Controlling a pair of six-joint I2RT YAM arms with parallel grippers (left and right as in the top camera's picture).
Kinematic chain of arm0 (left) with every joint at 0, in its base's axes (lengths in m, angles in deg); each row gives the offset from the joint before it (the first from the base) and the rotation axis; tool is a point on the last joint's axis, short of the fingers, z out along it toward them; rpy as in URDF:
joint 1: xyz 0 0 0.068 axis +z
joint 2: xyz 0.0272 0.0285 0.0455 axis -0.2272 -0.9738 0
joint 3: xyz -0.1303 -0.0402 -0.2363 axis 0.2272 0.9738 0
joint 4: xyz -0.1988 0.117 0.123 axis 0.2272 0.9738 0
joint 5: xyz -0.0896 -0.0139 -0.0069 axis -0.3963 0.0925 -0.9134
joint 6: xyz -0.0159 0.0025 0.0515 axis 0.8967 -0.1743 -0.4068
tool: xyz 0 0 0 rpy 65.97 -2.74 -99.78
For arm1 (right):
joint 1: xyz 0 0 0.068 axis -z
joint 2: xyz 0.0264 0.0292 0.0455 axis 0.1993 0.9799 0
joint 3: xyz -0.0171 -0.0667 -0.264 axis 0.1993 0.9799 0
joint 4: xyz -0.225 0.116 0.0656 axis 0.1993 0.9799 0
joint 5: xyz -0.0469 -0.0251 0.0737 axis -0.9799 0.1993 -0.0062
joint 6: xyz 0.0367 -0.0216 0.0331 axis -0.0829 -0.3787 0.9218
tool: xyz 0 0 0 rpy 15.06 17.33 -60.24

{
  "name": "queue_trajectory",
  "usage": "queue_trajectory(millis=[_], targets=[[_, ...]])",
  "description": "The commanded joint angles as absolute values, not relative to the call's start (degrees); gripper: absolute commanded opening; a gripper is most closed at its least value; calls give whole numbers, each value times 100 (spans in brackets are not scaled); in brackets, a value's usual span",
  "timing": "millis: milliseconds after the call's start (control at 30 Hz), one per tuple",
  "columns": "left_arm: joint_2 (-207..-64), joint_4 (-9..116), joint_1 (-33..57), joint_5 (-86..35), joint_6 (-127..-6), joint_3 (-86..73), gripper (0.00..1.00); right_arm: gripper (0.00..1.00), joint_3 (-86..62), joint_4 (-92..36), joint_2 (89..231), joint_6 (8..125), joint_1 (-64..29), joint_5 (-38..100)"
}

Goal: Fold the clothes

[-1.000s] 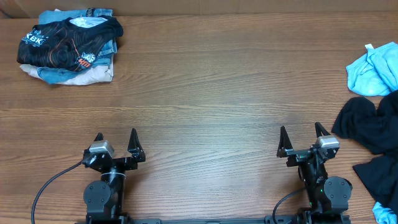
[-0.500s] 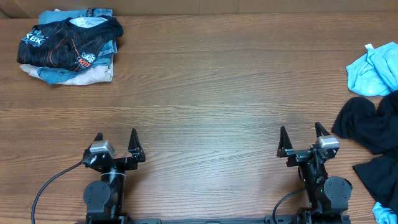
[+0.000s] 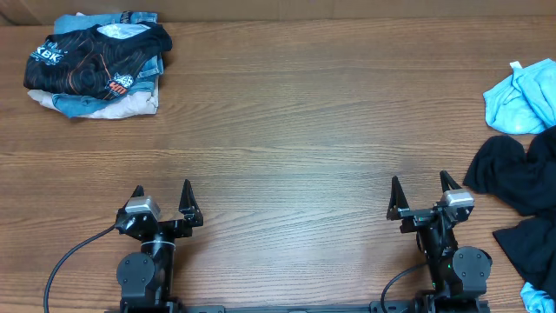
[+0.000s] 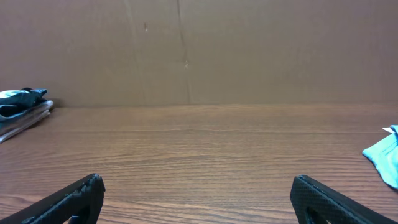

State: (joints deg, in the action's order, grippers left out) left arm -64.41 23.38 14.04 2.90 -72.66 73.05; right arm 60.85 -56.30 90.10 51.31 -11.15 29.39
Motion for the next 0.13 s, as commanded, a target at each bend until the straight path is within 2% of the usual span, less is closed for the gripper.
queue_trajectory(millis=[0,100], targets=[[-6373,2321,1450,347,-7351,7327,100,100,6147,-5652,8942,5112,-1144,2885],[-6373,2321,1450,347,-7351,7327,100,100,6147,-5652,8942,5112,-1144,2885]])
